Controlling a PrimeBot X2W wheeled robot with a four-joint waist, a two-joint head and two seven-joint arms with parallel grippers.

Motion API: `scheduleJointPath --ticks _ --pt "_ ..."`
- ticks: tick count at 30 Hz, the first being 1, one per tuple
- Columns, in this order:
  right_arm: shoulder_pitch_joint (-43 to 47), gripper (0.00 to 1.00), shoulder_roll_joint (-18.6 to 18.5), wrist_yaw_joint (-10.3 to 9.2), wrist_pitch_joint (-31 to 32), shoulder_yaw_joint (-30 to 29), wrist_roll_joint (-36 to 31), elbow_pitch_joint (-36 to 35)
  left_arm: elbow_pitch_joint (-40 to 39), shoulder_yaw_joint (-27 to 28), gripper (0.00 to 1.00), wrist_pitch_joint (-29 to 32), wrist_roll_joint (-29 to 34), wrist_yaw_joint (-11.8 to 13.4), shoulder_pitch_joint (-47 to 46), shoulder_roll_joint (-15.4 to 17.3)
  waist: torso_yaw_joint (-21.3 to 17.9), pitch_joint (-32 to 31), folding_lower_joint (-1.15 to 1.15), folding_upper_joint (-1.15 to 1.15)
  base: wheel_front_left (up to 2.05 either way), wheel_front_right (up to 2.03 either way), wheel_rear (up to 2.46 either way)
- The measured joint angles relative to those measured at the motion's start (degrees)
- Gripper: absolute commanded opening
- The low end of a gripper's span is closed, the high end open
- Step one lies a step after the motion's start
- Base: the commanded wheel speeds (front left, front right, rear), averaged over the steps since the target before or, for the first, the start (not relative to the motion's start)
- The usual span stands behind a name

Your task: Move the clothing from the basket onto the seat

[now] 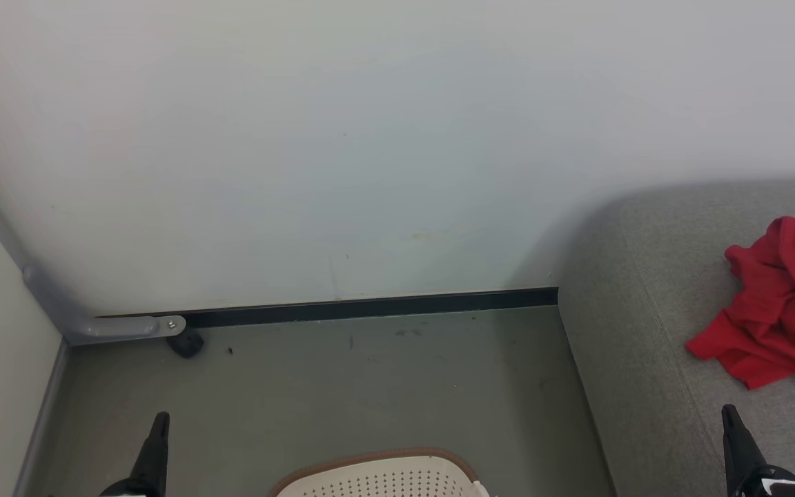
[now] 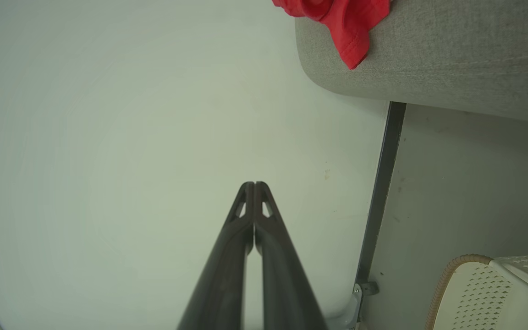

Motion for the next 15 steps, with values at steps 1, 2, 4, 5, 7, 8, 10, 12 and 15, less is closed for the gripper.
scheduleJointPath --ticks 1,2,4,5,7,8,10,12,15 --pt "0.0 0.0 0.0 0.0 0.0 0.0 0.0 0.0 0.0 0.0 0.0 0.0 0.0 0.0 0.0 0.0 0.0 0.0 0.0 0.0 0.0 0.0 0.0" --pt "0.0 0.0 0.0 0.0 0.0 0.0 0.0 0.0 0.0 0.0 0.0 0.0 0.0 0.0 0.0 0.0 0.0 0.0 0.0 0.0 0.0 0.0 0.0" --pt "0.0 0.0 0.0 0.0 0.0 0.0 0.0 0.0 0.0 0.0 0.0 0.0 0.0 0.0 0.0 0.0 0.0 0.0 0.0 0.0 0.0 0.0 0.0" --pt "0.0 0.0 0.0 0.0 0.0 0.0 0.0 0.0 0.0 0.0 0.0 0.0 0.0 0.0 0.0 0.0 0.0 0.0 0.0 0.0 0.0 0.0 0.0" --pt "0.0 0.0 0.0 0.0 0.0 0.0 0.0 0.0 0.0 0.0 0.0 0.0 0.0 0.0 0.0 0.0 0.0 0.0 0.0 0.0 0.0 0.0 0.0" --pt "0.0 0.0 0.0 0.0 0.0 0.0 0.0 0.0 0.0 0.0 0.0 0.0 0.0 0.0 0.0 0.0 0.0 0.0 0.0 0.0 0.0 0.0 0.0" --pt "0.0 0.0 0.0 0.0 0.0 0.0 0.0 0.0 0.0 0.0 0.0 0.0 -0.1 0.0 0.0 0.0 0.0 0.0 0.0 0.0 0.0 0.0 0.0" --pt "0.0 0.0 0.0 0.0 0.0 0.0 0.0 0.0 0.0 0.0 0.0 0.0 -0.1 0.0 0.0 0.0 0.0 0.0 0.0 0.0 0.0 0.0 0.0" --pt "0.0 0.0 0.0 0.0 0.0 0.0 0.0 0.0 0.0 0.0 0.0 0.0 -0.1 0.0 0.0 0.0 0.0 0.0 0.0 0.0 0.0 0.0 0.0"
